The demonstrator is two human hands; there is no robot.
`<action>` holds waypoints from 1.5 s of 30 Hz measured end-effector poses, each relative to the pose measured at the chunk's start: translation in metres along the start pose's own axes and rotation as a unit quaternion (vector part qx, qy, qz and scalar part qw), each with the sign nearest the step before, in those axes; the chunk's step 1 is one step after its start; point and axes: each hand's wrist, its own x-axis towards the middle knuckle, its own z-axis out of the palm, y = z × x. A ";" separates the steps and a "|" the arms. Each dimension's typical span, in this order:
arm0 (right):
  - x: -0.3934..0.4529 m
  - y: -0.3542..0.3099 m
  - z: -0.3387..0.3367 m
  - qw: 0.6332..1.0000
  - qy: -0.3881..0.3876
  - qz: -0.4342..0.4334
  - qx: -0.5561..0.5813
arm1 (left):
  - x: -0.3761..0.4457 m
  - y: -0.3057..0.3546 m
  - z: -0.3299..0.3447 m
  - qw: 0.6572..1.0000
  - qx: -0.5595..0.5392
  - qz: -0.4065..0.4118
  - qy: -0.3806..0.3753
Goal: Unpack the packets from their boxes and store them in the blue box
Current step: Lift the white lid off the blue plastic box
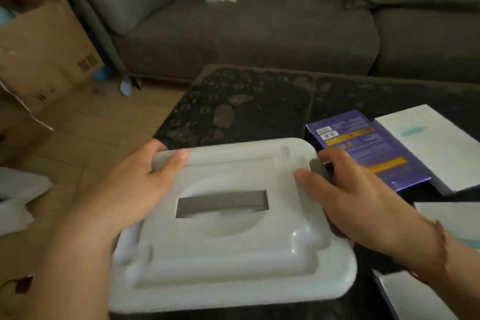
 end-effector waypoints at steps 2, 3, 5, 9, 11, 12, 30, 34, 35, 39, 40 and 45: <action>0.003 0.004 -0.001 1.000 -0.011 -0.009 -0.016 | -0.001 0.000 0.000 1.000 0.025 0.000 -0.013; 0.003 0.006 -0.001 1.000 -0.012 -0.016 -0.024 | -0.002 -0.001 -0.001 0.999 0.037 0.002 -0.017; 0.004 0.008 0.001 0.999 -0.008 -0.026 -0.034 | -0.004 -0.002 -0.002 0.999 0.051 0.003 -0.017; 0.008 0.005 0.003 0.999 -0.009 -0.026 -0.029 | -0.003 0.000 -0.005 0.997 0.075 -0.007 -0.035; 0.008 0.001 0.003 0.999 -0.014 -0.022 -0.036 | -0.002 0.000 -0.009 0.996 0.073 -0.013 -0.051; 0.009 0.001 0.003 0.999 -0.015 -0.022 -0.042 | -0.001 0.000 -0.011 0.996 0.069 -0.013 -0.057; -0.039 -0.022 0.015 0.986 0.004 -0.003 -0.167 | -0.033 -0.022 -0.012 0.999 -0.045 0.015 -0.017; -0.073 -0.017 0.027 0.984 -0.010 -0.007 -0.179 | -0.065 -0.037 -0.013 0.999 -0.025 0.037 -0.015; -0.079 -0.016 0.028 0.984 -0.008 -0.005 -0.176 | -0.071 -0.038 -0.013 0.999 -0.030 0.039 -0.014; -0.093 -0.014 0.029 0.981 0.003 -0.002 -0.194 | -0.081 -0.046 -0.018 0.997 -0.063 0.043 -0.030; -0.094 -0.013 0.029 0.981 0.007 -0.004 -0.196 | -0.083 -0.048 -0.020 0.995 -0.081 0.040 -0.034; -0.095 -0.012 0.024 0.981 -0.005 -0.009 -0.196 | -0.100 -0.048 -0.020 0.993 -0.117 0.012 -0.010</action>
